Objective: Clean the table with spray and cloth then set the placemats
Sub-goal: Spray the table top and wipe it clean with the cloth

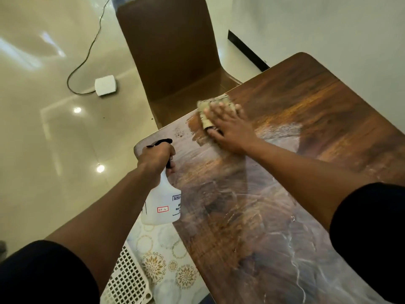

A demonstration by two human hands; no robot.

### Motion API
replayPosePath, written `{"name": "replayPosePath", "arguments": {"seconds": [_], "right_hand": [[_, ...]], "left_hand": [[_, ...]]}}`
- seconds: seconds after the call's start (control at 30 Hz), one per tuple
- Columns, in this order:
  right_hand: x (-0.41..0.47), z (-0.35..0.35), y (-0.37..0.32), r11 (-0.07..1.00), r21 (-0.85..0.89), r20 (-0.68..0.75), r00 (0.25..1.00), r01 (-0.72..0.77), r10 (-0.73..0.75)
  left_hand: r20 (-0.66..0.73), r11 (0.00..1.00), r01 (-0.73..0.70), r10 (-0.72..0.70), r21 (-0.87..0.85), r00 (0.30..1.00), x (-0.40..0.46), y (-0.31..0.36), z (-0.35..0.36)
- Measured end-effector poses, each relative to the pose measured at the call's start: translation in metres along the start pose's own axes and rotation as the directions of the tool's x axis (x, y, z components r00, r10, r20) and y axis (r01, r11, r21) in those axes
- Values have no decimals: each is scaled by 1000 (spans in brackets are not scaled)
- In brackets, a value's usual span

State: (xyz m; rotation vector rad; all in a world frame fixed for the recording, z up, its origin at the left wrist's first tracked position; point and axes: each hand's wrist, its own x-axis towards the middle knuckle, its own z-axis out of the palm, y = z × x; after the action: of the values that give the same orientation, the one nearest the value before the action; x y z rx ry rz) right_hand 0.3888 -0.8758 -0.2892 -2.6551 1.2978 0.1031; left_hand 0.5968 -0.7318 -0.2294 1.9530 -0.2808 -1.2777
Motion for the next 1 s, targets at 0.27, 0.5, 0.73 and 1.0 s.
{"name": "replayPosePath", "arguments": {"seconds": [0.27, 0.5, 0.73, 1.0], "right_hand": [[7, -3, -21, 941, 162, -7, 954, -296, 301], [-23, 20, -101, 962, 53, 50, 962, 266, -269], [-5, -3, -34, 994, 109, 28, 999, -26, 23], [0, 6, -95, 992, 124, 19, 999, -31, 29]], "left_hand": [[44, 999, 5, -7, 38, 999, -8, -14, -15], [-17, 998, 60, -59, 26, 998, -14, -18, -17], [-46, 999, 38, -37, 5, 998, -9, -28, -28], [-23, 997, -10, 8, -78, 1000, -18, -41, -38]]}}
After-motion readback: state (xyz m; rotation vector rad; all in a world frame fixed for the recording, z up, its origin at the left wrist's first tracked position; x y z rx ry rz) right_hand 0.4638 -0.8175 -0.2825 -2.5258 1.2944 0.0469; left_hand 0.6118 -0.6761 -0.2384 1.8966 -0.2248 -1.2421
